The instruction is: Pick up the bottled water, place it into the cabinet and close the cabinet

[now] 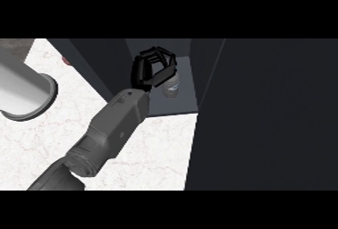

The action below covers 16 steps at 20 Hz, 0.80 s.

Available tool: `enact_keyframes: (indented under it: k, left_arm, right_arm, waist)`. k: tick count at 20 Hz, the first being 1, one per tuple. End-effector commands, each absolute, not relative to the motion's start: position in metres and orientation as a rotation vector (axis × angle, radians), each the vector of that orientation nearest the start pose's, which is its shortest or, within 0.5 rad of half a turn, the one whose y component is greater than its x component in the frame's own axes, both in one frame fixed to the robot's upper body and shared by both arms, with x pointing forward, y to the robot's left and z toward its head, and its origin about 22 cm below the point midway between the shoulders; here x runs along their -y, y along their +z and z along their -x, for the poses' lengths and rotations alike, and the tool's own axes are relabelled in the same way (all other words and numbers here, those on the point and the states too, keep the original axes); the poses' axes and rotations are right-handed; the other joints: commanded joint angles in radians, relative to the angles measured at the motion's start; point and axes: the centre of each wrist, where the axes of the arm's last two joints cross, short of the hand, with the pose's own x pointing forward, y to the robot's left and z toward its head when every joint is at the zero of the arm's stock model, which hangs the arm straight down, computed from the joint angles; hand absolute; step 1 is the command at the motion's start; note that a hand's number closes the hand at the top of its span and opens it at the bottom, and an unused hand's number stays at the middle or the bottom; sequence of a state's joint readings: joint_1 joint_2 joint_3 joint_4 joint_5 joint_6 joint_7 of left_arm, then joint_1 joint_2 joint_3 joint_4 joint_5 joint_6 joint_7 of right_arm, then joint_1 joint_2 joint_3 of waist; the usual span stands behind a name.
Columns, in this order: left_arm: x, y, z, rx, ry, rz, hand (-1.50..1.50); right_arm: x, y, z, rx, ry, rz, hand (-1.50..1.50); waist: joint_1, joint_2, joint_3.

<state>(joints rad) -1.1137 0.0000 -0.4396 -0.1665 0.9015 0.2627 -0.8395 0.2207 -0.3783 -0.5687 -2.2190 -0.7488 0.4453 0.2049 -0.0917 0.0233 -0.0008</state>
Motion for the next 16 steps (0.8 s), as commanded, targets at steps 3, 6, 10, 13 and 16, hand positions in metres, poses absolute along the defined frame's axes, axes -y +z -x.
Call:
enact_keyframes:
  k: [3, 6, 10, 13, 16]
  left_arm:
    - [-0.092, -0.012, -0.396, 1.875, 0.133, 0.209, 1.50]
    - [-0.092, -0.025, -0.383, 1.848, 0.138, 0.279, 1.50]
    - [-0.090, -0.044, -0.360, 1.821, 0.151, 0.358, 1.50]
    - [-0.101, -0.049, -0.353, 1.805, 0.134, 0.450, 1.50]
    - [-0.085, -0.052, -0.334, 1.772, 0.132, 0.522, 1.50]
  right_arm:
    - [0.363, 0.180, -0.130, 1.979, 0.260, -0.127, -1.50]
    - [0.365, 0.192, -0.124, 1.986, 0.280, -0.112, -1.50]
    - [0.347, 0.193, -0.115, 1.950, 0.294, -0.145, 1.50]
    - [0.334, 0.202, -0.117, 1.955, 0.318, -0.158, 1.50]
    - [0.333, 0.187, -0.120, 1.896, 0.343, -0.223, 1.50]
  waist:
    - [0.023, -0.011, 0.000]
    - [0.038, -0.016, 0.000]
    - [0.068, -0.024, 0.000]
    - [0.097, -0.029, 0.000]
    - [0.101, -0.030, 0.001]
